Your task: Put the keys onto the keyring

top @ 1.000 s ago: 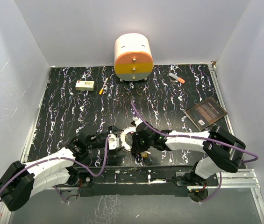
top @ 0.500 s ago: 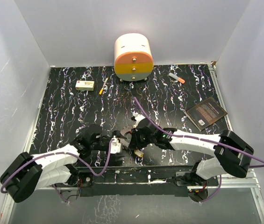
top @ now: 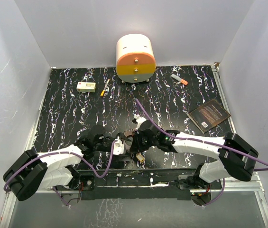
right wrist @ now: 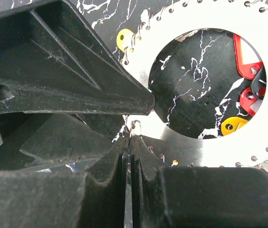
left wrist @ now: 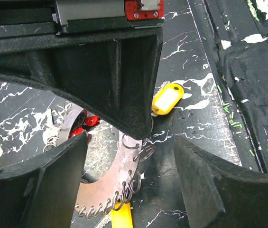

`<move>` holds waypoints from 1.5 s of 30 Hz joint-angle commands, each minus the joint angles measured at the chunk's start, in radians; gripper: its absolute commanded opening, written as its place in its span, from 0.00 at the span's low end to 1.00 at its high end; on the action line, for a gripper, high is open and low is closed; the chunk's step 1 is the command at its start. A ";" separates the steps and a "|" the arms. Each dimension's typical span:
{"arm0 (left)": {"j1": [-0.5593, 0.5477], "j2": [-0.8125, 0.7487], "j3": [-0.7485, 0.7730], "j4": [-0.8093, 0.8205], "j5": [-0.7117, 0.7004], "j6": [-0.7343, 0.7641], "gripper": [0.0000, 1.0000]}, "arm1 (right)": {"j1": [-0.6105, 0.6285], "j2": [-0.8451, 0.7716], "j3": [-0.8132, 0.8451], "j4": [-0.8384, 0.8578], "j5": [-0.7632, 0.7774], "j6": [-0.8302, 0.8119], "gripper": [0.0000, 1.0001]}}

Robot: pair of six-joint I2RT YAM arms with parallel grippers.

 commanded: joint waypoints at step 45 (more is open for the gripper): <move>-0.015 0.003 0.015 0.051 0.065 -0.042 0.00 | 0.050 -0.159 0.074 -0.027 -0.024 -0.036 0.08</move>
